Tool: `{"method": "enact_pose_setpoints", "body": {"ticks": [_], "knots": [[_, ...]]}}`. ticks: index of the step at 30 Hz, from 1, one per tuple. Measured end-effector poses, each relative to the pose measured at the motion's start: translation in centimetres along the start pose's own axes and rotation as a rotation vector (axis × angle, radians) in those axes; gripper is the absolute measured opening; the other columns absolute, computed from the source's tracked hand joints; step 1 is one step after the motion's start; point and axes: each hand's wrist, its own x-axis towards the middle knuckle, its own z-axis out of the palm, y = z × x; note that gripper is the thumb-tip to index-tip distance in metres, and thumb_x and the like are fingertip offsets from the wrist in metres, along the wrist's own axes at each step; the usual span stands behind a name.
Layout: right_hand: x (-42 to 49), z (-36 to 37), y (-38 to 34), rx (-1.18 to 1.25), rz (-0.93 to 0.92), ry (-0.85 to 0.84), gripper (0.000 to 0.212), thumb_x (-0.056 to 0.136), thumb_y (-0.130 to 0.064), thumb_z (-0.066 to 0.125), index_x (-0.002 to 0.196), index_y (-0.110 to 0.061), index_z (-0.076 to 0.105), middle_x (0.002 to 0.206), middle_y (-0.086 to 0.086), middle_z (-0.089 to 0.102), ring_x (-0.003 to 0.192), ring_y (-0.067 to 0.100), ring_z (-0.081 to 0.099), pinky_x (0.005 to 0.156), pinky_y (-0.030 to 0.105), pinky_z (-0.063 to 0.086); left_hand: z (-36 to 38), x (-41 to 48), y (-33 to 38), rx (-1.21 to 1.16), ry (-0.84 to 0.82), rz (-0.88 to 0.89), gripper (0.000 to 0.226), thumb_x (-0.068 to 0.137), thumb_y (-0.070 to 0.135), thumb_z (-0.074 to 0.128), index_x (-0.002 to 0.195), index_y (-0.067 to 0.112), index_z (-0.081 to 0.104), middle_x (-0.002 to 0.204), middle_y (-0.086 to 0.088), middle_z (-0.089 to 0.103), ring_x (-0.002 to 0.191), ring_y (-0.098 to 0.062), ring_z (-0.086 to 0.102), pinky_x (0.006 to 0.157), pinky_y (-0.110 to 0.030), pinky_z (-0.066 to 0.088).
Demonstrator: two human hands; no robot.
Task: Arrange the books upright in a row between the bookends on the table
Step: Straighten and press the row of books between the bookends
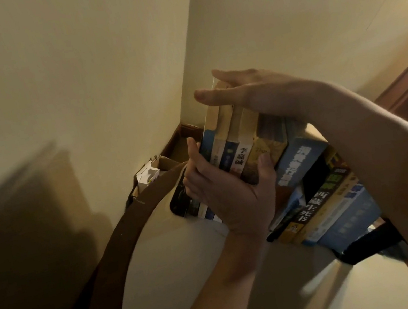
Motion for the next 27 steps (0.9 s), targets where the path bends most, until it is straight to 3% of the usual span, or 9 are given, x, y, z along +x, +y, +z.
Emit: {"method": "enact_pose_setpoints", "body": {"ticks": [2,5,8,12,17,20,27], "knots": [[0.1,0.1,-0.1,-0.001,-0.013,0.000,0.095,0.073,-0.084,0.048,0.154,-0.035,0.035,0.159,-0.003,0.037,0.143,0.020,0.034,0.093,0.029,0.029,-0.1,0.0,0.1,-0.010,0.004,0.002,0.096,0.077,0.060,0.056,0.151,0.006,0.028,0.131,-0.011,0.044,0.124,-0.021,0.040,0.108,-0.039,0.032],[0.1,0.3,0.1,0.006,-0.017,0.001,0.098,0.060,-0.088,0.052,0.149,-0.048,0.038,0.155,-0.008,0.042,0.137,0.016,0.039,0.094,0.032,0.029,-0.2,0.1,-0.2,-0.003,0.021,0.014,0.094,0.077,0.062,0.055,0.150,0.008,0.028,0.131,-0.010,0.044,0.124,-0.011,0.033,0.108,-0.037,0.031],[-0.3,0.3,0.2,-0.017,-0.043,0.007,0.093,0.062,-0.085,0.054,0.147,-0.051,0.040,0.159,-0.010,0.034,0.143,0.017,0.034,0.102,0.033,0.030,-0.1,0.1,-0.3,0.004,0.011,0.008,0.095,0.078,0.064,0.053,0.151,0.010,0.025,0.131,-0.010,0.043,0.125,-0.013,0.034,0.109,-0.035,0.026],[-0.8,0.1,0.3,-0.101,-0.051,0.027,0.089,0.073,-0.083,0.051,0.152,-0.047,0.032,0.160,-0.009,0.033,0.144,0.019,0.032,0.102,0.032,0.030,0.0,0.0,-0.3,0.012,-0.013,0.012,0.098,0.079,0.066,0.052,0.154,0.012,0.020,0.134,-0.010,0.042,0.126,-0.026,0.041,0.110,-0.039,0.028],[-1.9,-0.3,1.8,-0.346,0.047,0.060,0.105,0.069,-0.098,0.023,0.157,-0.041,0.021,0.158,0.003,0.040,0.144,0.030,0.036,0.117,0.050,0.028,0.3,0.0,-0.6,0.047,0.020,0.037,0.102,0.082,0.072,0.045,0.154,0.004,0.019,0.136,-0.008,0.039,0.125,-0.029,0.039,0.109,-0.043,0.028],[-2.6,-0.3,1.8,-0.364,0.043,0.049,0.092,0.079,-0.088,0.024,0.157,-0.038,0.023,0.158,0.003,0.040,0.144,0.028,0.034,0.116,0.047,0.022,0.7,-0.1,-0.8,0.065,0.037,0.042,0.101,0.082,0.070,0.044,0.153,0.004,0.018,0.136,-0.012,0.040,0.124,-0.031,0.039,0.108,-0.043,0.027],[-2.8,-0.1,1.5,-0.420,0.029,0.031,0.093,0.081,-0.087,0.023,0.158,-0.035,0.020,0.160,0.002,0.037,0.144,0.027,0.034,0.114,0.045,0.023,1.1,0.0,-1.1,0.046,0.073,0.060,0.099,0.086,0.078,0.028,0.153,0.007,0.017,0.137,-0.016,0.042,0.124,-0.031,0.041,0.109,-0.036,0.023]]}}
